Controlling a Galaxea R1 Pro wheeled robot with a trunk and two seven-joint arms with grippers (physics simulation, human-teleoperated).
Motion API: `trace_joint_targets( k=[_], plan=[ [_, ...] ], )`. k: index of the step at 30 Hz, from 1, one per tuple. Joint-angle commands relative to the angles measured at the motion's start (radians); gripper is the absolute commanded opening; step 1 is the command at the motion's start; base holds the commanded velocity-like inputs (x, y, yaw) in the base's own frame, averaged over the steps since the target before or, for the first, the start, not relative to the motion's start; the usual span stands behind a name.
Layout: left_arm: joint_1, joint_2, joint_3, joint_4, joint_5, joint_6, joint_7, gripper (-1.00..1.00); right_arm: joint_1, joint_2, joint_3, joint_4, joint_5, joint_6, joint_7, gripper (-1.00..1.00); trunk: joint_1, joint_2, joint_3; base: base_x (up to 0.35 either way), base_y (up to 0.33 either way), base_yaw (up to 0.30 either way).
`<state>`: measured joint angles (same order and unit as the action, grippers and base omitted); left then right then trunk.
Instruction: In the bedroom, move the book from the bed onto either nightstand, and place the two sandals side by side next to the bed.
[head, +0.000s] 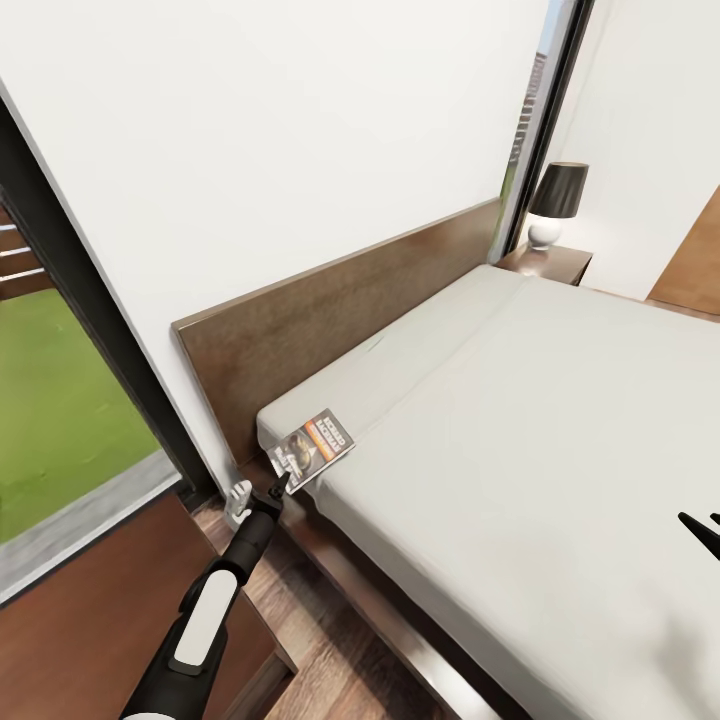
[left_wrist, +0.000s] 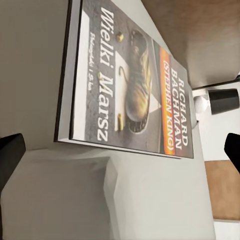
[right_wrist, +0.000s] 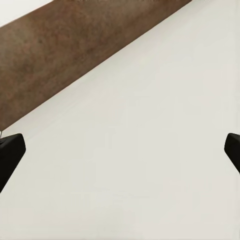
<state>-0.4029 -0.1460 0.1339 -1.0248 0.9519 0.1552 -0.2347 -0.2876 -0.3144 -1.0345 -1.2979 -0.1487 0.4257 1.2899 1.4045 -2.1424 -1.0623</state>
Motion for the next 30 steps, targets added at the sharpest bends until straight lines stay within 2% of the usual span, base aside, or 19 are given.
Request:
trace_joint_targets(
  k=[1, 19, 24, 30],
  plan=[
    [-0.001, -0.002, 0.004, 0.0, 0.01, 0.01, -0.005, 1.0, -0.001, 0.0, -0.001, 0.0, -0.003, 0.01, 0.003, 1.0, 0.0, 0.0, -0.001, 0.008, -0.008, 0.0],
    [-0.001, -0.001, 0.004, -0.001, 0.011, 0.01, -0.005, 1.0, -0.001, 0.004, -0.001, -0.009, -0.003, 0.008, 0.002, 1.0, 0.0, 0.0, -0.001, 0.001, -0.001, 0.0],
    [0.02, -0.008, 0.032, -0.03, 0.014, 0.004, -0.019, 1.0, -0.001, 0.004, 0.002, -0.012, -0.003, 0.011, 0.003, 1.0, 0.0, 0.0, -0.001, 0.0, 0.0, 0.0],
    [0.021, -0.01, 0.032, -0.057, 0.015, -0.005, -0.027, 1.0, 0.0, 0.004, 0.002, -0.031, -0.003, 0.011, 0.003, 1.0, 0.0, 0.0, -0.001, 0.0, 0.0, 0.0]
  ],
)
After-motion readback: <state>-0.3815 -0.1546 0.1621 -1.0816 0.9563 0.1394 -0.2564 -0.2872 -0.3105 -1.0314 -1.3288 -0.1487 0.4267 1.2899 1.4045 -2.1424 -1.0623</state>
